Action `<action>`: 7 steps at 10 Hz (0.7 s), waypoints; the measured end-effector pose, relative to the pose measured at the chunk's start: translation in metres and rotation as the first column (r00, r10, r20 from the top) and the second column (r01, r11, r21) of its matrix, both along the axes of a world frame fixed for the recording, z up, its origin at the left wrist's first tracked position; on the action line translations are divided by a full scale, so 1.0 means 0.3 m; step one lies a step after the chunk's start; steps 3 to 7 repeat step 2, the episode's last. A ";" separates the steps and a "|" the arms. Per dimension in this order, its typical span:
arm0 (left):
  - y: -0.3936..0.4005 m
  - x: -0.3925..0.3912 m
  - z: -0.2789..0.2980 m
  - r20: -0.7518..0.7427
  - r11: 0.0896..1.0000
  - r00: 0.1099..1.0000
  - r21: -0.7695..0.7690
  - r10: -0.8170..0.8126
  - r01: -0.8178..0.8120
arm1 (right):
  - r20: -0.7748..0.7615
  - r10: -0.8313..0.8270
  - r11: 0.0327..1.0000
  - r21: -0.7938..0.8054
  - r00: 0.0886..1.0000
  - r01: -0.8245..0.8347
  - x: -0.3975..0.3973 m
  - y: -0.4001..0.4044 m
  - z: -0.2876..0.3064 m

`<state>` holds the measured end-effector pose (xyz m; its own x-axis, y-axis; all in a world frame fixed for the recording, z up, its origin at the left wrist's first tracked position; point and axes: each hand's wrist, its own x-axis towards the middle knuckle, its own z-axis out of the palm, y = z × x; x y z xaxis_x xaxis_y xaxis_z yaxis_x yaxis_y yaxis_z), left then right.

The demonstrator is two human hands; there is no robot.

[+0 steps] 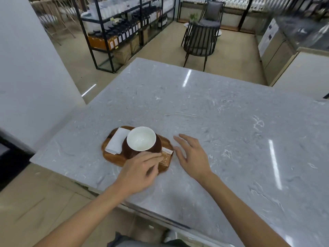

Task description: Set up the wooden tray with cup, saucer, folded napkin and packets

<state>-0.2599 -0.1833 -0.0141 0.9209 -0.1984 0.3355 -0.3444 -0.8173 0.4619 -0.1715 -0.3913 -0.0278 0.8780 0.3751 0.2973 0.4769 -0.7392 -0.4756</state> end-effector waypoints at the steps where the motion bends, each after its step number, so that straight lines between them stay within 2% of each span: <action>1: 0.063 0.073 0.112 0.157 1.000 0.987 0.011 -0.017 0.015 | 0.101 -0.029 1.000 0.001 0.994 0.029 0.040 0.006 0.115; 2: 0.138 0.115 0.234 0.235 0.994 0.970 0.100 -0.062 0.039 | 0.226 -0.046 0.997 -0.042 0.973 0.057 0.055 0.027 0.244; 7: 0.138 0.115 0.234 0.235 0.994 0.970 0.100 -0.062 0.039 | 0.226 -0.046 0.997 -0.042 0.973 0.057 0.055 0.027 0.244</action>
